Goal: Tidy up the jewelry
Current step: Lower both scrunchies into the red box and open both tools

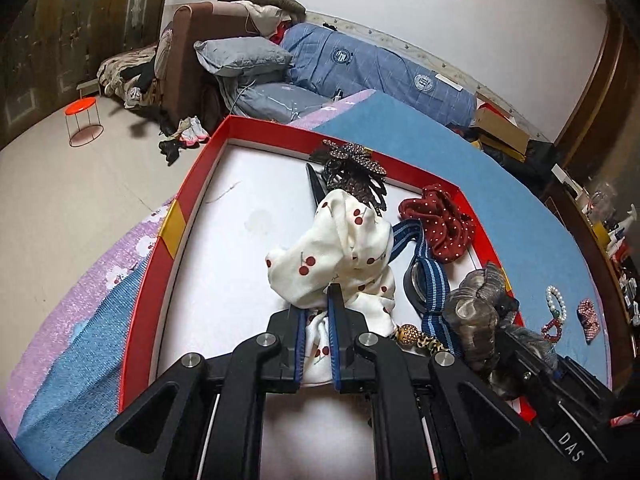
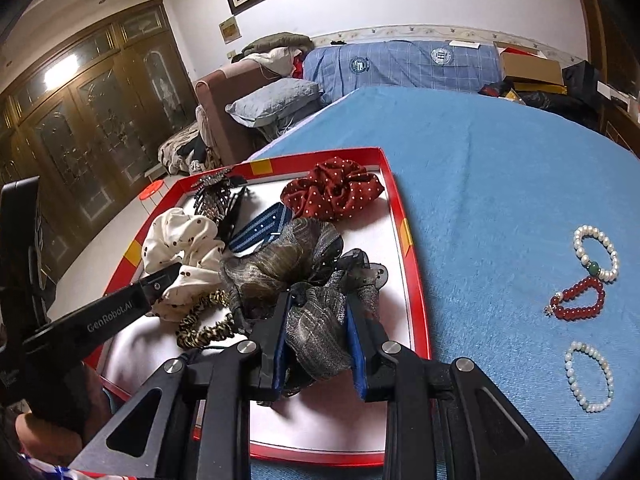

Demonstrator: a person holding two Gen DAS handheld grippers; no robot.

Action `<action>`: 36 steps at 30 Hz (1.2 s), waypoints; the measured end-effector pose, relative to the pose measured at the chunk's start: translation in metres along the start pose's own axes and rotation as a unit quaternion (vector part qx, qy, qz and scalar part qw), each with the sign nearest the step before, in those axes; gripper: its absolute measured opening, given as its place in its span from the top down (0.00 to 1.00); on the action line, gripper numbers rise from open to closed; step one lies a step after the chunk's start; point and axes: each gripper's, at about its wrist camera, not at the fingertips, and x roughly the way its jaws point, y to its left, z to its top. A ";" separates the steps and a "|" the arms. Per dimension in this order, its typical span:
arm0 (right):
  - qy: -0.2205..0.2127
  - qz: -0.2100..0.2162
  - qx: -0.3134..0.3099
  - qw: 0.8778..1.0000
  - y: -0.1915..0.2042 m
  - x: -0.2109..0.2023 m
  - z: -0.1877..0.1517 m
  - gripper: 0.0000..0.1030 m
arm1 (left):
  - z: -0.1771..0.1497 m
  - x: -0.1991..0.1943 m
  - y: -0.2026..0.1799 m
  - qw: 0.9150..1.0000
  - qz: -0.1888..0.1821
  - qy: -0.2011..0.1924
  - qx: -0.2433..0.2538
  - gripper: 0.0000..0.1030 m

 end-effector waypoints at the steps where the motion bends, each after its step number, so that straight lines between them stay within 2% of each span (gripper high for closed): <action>1: 0.001 0.001 0.000 1.000 0.000 0.001 -0.001 0.71 | -0.001 -0.001 0.000 1.000 -0.001 -0.001 -0.001 0.91; 5: 0.004 0.000 -0.006 1.000 0.002 0.003 -0.004 0.67 | 0.000 0.000 0.003 1.000 -0.006 -0.002 -0.007 0.91; 16: 0.003 -0.006 -0.026 1.000 0.010 0.001 -0.008 0.65 | 0.000 0.001 0.004 1.000 -0.013 -0.006 -0.014 0.91; 17: 0.003 -0.006 -0.026 1.000 0.010 0.001 -0.009 0.62 | 0.000 0.001 0.003 1.000 -0.014 -0.007 -0.013 0.90; 18: 0.002 -0.006 -0.024 1.000 0.009 -0.001 -0.009 0.58 | 0.000 0.000 0.003 1.000 -0.016 -0.008 -0.013 0.89; 23: -0.007 -0.002 -0.015 1.000 0.004 -0.012 -0.009 0.45 | 0.000 -0.009 0.002 0.999 -0.016 -0.028 -0.009 0.70; 36: -0.063 0.020 0.024 0.998 -0.028 -0.071 -0.016 0.44 | -0.004 -0.032 -0.017 0.995 -0.017 -0.091 0.036 0.65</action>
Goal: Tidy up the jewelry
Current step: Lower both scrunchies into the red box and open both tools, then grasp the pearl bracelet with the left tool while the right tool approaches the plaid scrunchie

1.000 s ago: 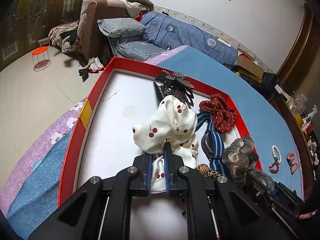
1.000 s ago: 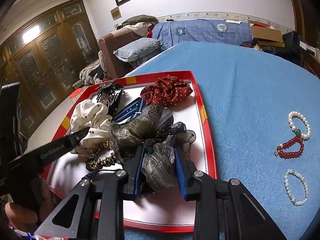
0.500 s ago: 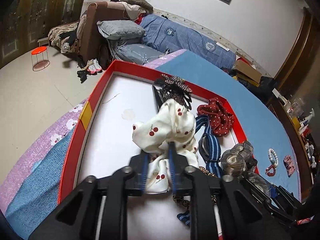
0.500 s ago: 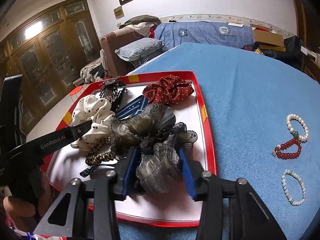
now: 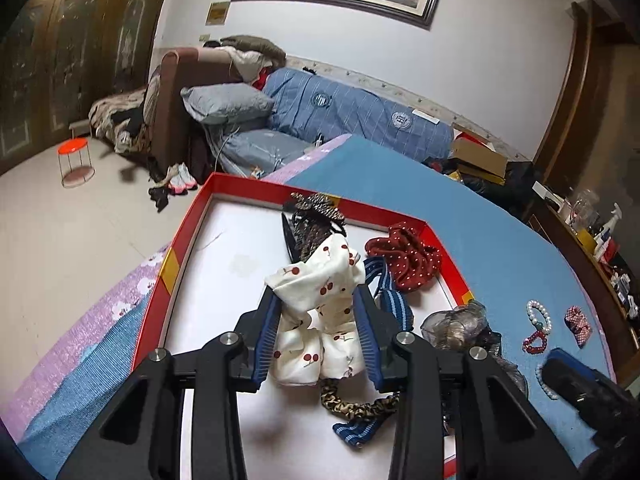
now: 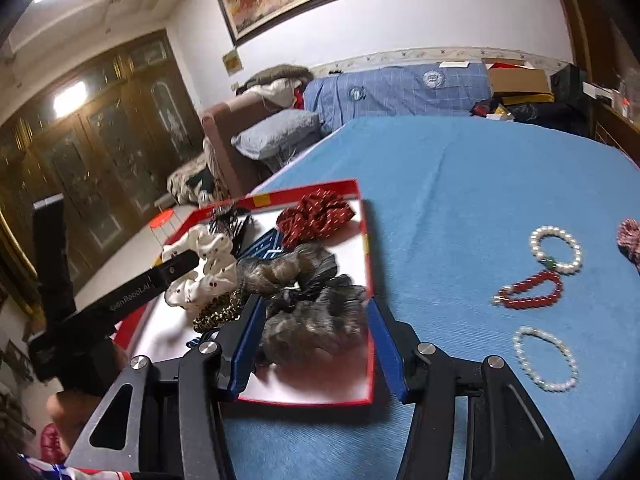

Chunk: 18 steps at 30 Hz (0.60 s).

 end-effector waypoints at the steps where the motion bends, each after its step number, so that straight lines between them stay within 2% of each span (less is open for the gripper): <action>1: -0.003 0.004 0.003 1.000 -0.003 -0.004 0.000 0.43 | 0.000 0.000 -0.001 1.000 0.003 -0.001 0.004 0.65; 5: -0.025 -0.002 0.020 0.999 -0.025 -0.027 0.003 0.43 | -0.003 -0.008 -0.010 1.000 0.014 -0.006 0.016 0.65; 9: -0.044 -0.032 0.055 0.997 -0.064 -0.047 0.008 0.42 | -0.011 -0.010 -0.034 0.999 0.002 0.011 0.045 0.65; 15: -0.062 -0.073 0.135 0.986 -0.136 -0.076 0.011 0.42 | -0.019 -0.015 -0.093 0.993 -0.041 0.048 0.095 0.65; 18: -0.068 -0.099 0.175 0.977 -0.165 -0.089 0.012 0.42 | -0.019 -0.010 -0.133 0.986 -0.074 0.084 0.122 0.65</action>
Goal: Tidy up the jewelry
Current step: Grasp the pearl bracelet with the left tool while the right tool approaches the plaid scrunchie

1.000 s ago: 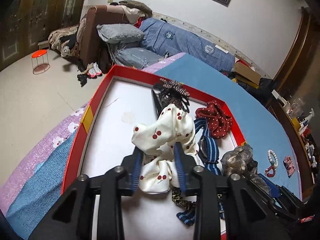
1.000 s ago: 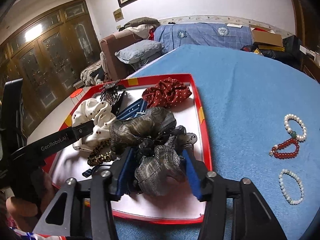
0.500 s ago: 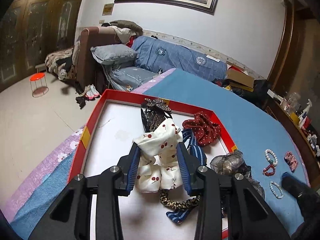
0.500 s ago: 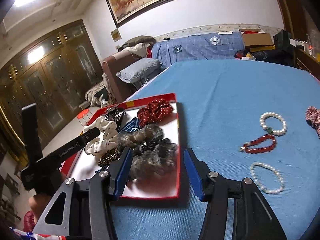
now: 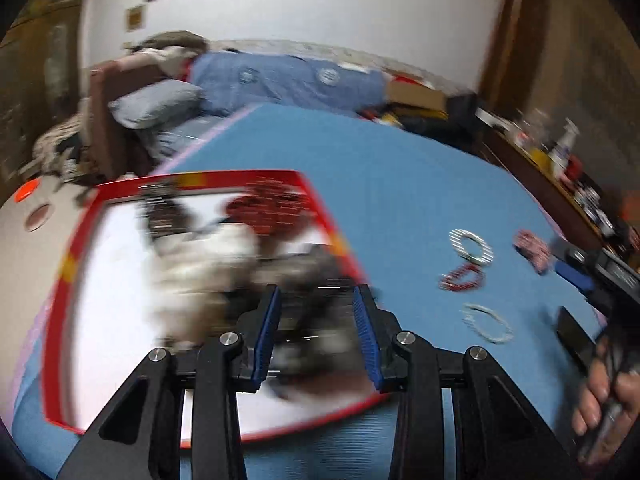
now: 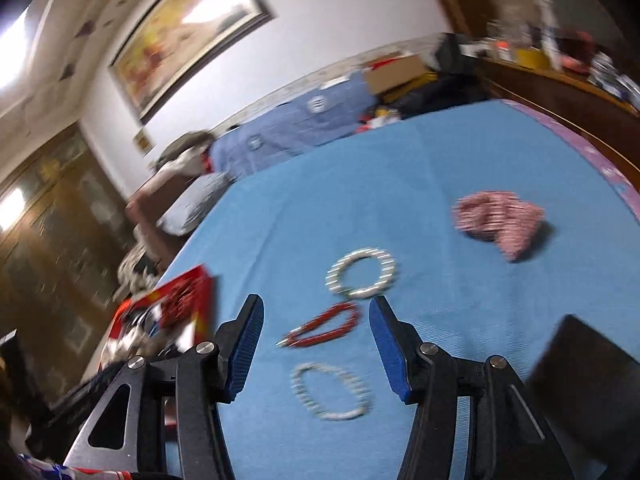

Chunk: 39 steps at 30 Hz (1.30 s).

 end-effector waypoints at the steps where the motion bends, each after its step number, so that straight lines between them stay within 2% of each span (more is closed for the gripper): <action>1: -0.002 -0.007 0.012 1.000 -0.007 -0.002 0.004 0.42 | 0.005 0.006 -0.013 1.000 -0.012 0.016 0.010 0.65; 3: -0.008 -0.024 0.039 0.999 -0.025 -0.007 0.015 0.42 | 0.018 0.022 -0.043 0.997 -0.046 0.065 0.020 0.65; 7: -0.026 -0.048 0.056 0.997 -0.051 -0.018 0.029 0.42 | 0.038 0.044 -0.096 0.987 -0.101 0.125 0.032 0.65; 9: -0.033 -0.054 0.071 0.995 -0.063 -0.022 0.030 0.42 | 0.045 0.061 -0.114 0.986 -0.098 0.132 0.036 0.65; 11: -0.025 -0.033 0.095 0.995 -0.071 -0.021 0.030 0.42 | 0.056 0.088 -0.131 0.985 -0.085 0.146 0.039 0.66; 15: -0.032 -0.021 0.110 0.993 -0.076 -0.028 0.031 0.42 | 0.072 0.148 -0.155 0.978 -0.086 0.187 0.039 0.66; 18: -0.037 -0.011 0.119 0.992 -0.079 -0.032 0.031 0.41 | 0.077 0.183 -0.165 0.976 -0.060 0.206 0.048 0.72; 21: -0.038 -0.003 0.129 0.991 -0.082 -0.033 0.030 0.41 | 0.077 0.205 -0.170 0.975 -0.040 0.211 0.054 0.78; 22: -0.038 -0.002 0.131 0.991 -0.083 -0.033 0.030 0.41 | 0.079 0.206 -0.173 0.978 -0.035 0.196 0.061 0.80; 23: -0.038 0.001 0.134 0.990 -0.085 -0.034 0.029 0.41 | 0.079 0.208 -0.176 0.978 -0.031 0.195 0.068 0.86; 25: -0.039 0.003 0.137 0.990 -0.086 -0.035 0.030 0.41 | 0.079 0.211 -0.179 0.978 -0.030 0.189 0.078 0.90; 30: -0.043 -0.008 0.139 0.989 -0.089 -0.034 0.031 0.41 | 0.063 0.194 -0.181 0.981 -0.011 0.168 0.097 0.92; 34: -0.050 -0.029 0.147 0.987 -0.097 -0.037 0.032 0.40 | 0.044 0.170 -0.164 0.981 -0.036 0.173 0.077 0.92; 39: -0.048 -0.083 0.144 0.985 -0.105 -0.031 0.036 0.33 | 0.033 0.123 -0.134 0.989 -0.066 0.119 0.058 0.92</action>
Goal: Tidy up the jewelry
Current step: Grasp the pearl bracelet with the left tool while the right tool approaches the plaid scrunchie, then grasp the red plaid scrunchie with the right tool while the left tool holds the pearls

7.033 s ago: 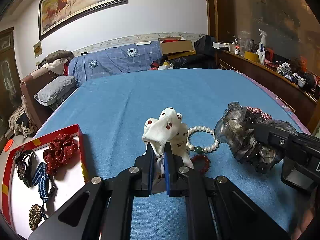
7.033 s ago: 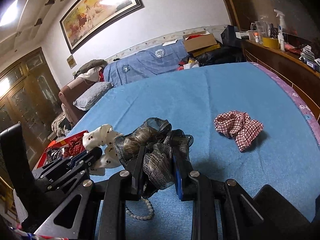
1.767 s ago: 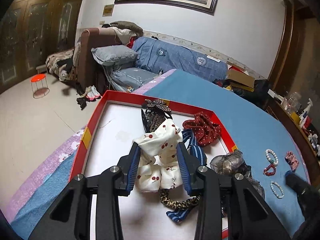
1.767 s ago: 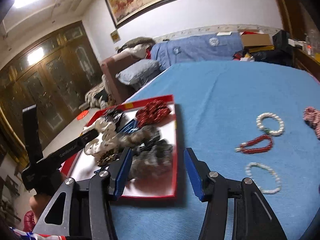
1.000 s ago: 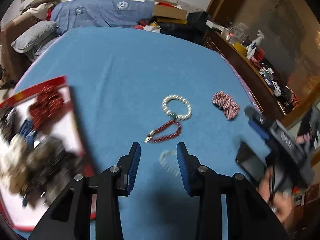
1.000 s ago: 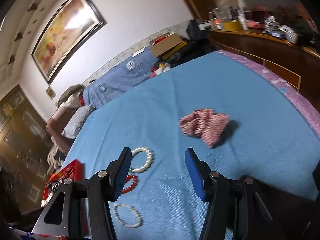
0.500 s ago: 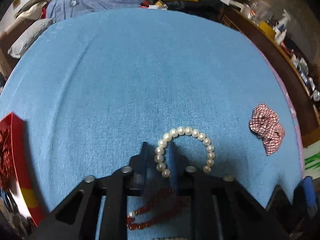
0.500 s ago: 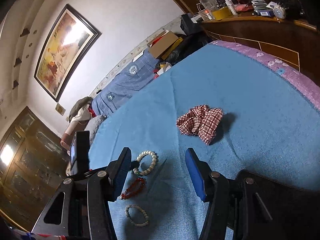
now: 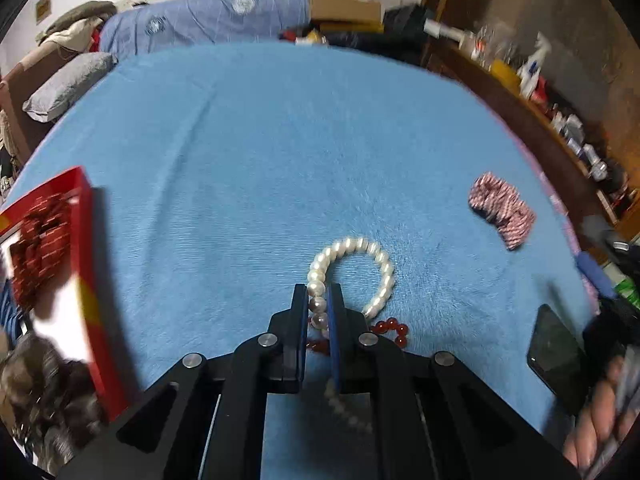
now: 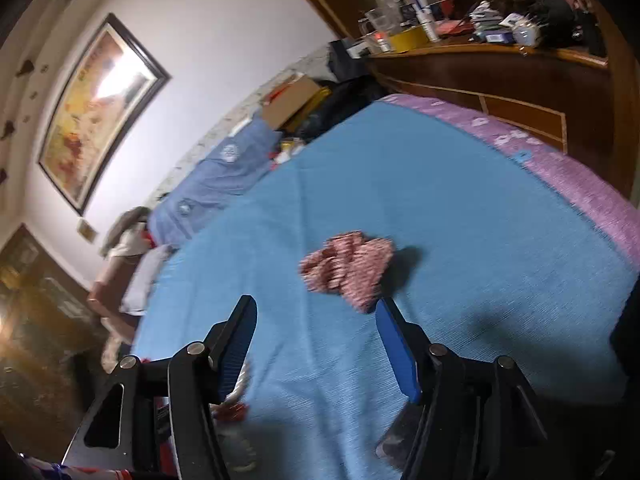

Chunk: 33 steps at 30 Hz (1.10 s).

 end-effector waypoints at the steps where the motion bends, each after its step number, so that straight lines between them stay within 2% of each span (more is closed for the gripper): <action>1: 0.006 -0.009 -0.004 1.000 0.000 0.005 0.001 0.32 | -0.002 -0.006 0.006 1.000 -0.004 -0.010 -0.003 0.92; 4: 0.031 -0.040 -0.009 0.999 -0.001 0.022 0.002 0.32 | -0.005 -0.019 0.016 0.999 -0.007 -0.044 -0.004 0.92; 7: 0.046 -0.069 -0.025 0.996 0.005 0.039 0.009 0.31 | -0.004 -0.022 0.018 0.998 -0.013 -0.058 0.008 0.92; 10: 0.048 -0.089 -0.031 0.994 0.011 0.053 0.024 0.27 | -0.003 -0.022 0.013 0.997 0.002 -0.072 0.027 0.92; 13: 0.060 -0.127 -0.058 0.988 0.018 0.078 0.036 0.23 | -0.004 -0.024 0.014 0.997 0.005 -0.076 0.033 0.92; 15: 0.071 -0.125 -0.059 0.988 0.017 0.091 0.034 0.24 | -0.003 -0.026 0.015 0.996 0.006 -0.080 0.031 0.92; 16: 0.073 -0.127 -0.062 0.987 0.017 0.094 0.032 0.27 | -0.001 -0.024 0.012 0.996 0.006 -0.082 0.031 0.92; 17: 0.075 -0.132 -0.075 0.986 0.018 0.098 0.028 0.46 | -0.002 -0.025 0.013 0.996 0.006 -0.083 0.031 0.92; 18: 0.084 -0.134 -0.090 0.983 0.019 0.102 0.024 0.74 | -0.002 -0.026 0.013 0.996 0.006 -0.085 0.032 0.92; 19: 0.095 -0.132 -0.102 0.981 0.019 0.106 0.021 0.84 | -0.003 -0.027 0.012 0.996 0.007 -0.086 0.036 0.92; 23: 0.088 -0.108 -0.127 0.982 0.030 0.098 0.014 0.89 | -0.004 -0.026 0.008 0.995 0.010 -0.089 0.041 0.92; 27: 0.069 -0.045 -0.133 0.988 0.052 0.063 0.000 0.89 | -0.006 -0.027 0.008 0.995 0.009 -0.092 0.041 0.92; 30: 0.070 -0.004 -0.154 0.986 0.073 0.048 -0.021 0.89 | -0.006 -0.027 0.009 0.995 0.005 -0.093 0.038 0.92; 33: 0.066 0.010 -0.186 0.980 0.090 0.037 -0.042 0.89 | -0.007 -0.028 0.010 0.995 0.006 -0.095 0.038 0.92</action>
